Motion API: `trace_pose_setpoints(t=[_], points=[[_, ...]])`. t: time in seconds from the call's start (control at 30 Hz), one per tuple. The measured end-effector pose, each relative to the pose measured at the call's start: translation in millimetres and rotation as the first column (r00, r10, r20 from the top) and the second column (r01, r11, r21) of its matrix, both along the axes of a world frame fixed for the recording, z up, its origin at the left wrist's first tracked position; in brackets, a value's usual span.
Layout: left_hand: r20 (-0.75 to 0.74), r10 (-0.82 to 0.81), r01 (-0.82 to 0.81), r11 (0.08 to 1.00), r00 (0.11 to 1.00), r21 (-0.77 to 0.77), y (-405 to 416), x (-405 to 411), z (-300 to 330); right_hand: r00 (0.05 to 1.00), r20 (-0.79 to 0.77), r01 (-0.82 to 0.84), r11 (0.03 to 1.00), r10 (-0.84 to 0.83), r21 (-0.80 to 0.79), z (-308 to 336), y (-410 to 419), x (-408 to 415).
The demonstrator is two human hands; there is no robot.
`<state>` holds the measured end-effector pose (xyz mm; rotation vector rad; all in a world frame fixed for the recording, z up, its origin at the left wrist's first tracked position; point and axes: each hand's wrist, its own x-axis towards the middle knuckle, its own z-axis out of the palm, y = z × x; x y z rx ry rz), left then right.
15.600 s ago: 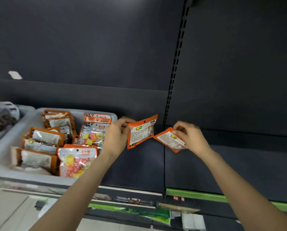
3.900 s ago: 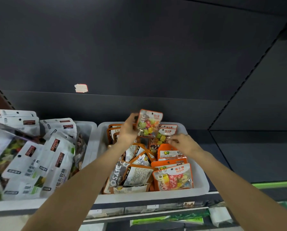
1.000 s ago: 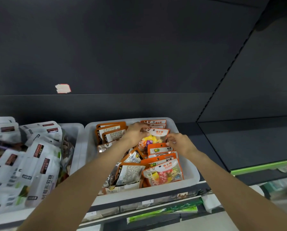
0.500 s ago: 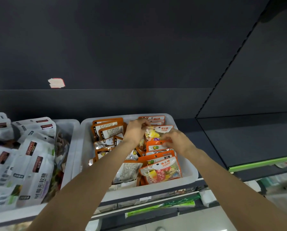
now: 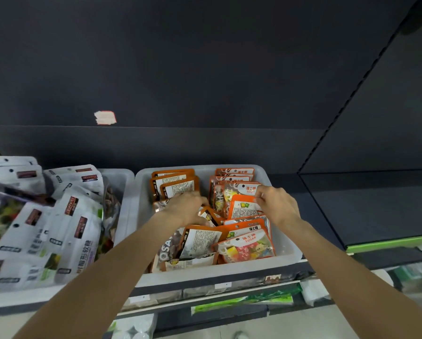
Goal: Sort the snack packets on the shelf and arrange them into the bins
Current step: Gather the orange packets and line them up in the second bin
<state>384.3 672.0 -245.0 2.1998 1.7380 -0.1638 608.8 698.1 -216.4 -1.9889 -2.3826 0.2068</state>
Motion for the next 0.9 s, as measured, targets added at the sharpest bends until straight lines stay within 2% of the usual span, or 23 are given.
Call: trace_pose_setpoints(t=[0.13, 0.27, 0.33, 0.4, 0.5, 0.6, 0.67, 0.73, 0.8, 0.87, 0.9], points=[[0.020, 0.088, -0.089, 0.996, 0.996, 0.025, -2, -3, 7, 1.000, 0.013, -0.006, 0.999, 0.005, 0.034, 7, -4, -8], [-0.054, 0.204, -0.204, 0.979, 0.978, -0.002, -9, -25, 16, 0.995, 0.040, 0.082, 0.985, -0.089, 0.150, 16, -2, -9], [-0.064, 0.181, -0.182, 0.983, 0.981, -0.007, -11, -25, 22, 0.992, 0.023, 0.117, 0.979, -0.122, 0.167, 19, -2, -11], [0.052, 0.088, -0.092, 0.993, 0.995, 0.076, -9, -12, 24, 0.990, -0.001, 0.140, 0.976, -0.142, 0.165, 19, -5, -12], [0.419, 0.044, -0.091, 0.992, 0.907, 0.092, -5, 23, 24, 0.963, -0.158, 0.240, 0.962, -0.219, 0.130, 15, -7, -8], [0.570, 0.033, -0.008, 0.999, 0.821, -0.048, 3, 55, 23, 0.865, -0.414, 0.312, 0.950, -0.284, 0.002, 18, -2, 1], [0.611, 0.046, 0.039, 0.991, 0.790, -0.125, 7, 69, 26, 0.751, -0.574, 0.326, 0.939, -0.327, -0.108, 24, 1, 4], [0.641, 0.038, 0.023, 0.996, 0.767, -0.087, 10, 78, 27, 0.576, -0.720, 0.298, 0.919, -0.388, -0.256, 30, -1, 6], [0.688, 0.004, -0.011, 1.000, 0.726, 0.007, 12, 83, 25, 0.415, -0.811, 0.176, 0.911, -0.411, -0.372, 34, -4, 8], [0.733, -0.007, -0.054, 0.997, 0.680, 0.059, 14, 80, 23, 0.332, -0.853, 0.072, 0.912, -0.403, -0.403, 35, -6, 12], [0.745, 0.007, -0.085, 0.994, 0.668, 0.067, 16, 76, 24, 0.359, -0.852, 0.071, 0.921, -0.382, -0.383, 33, -5, 15]])
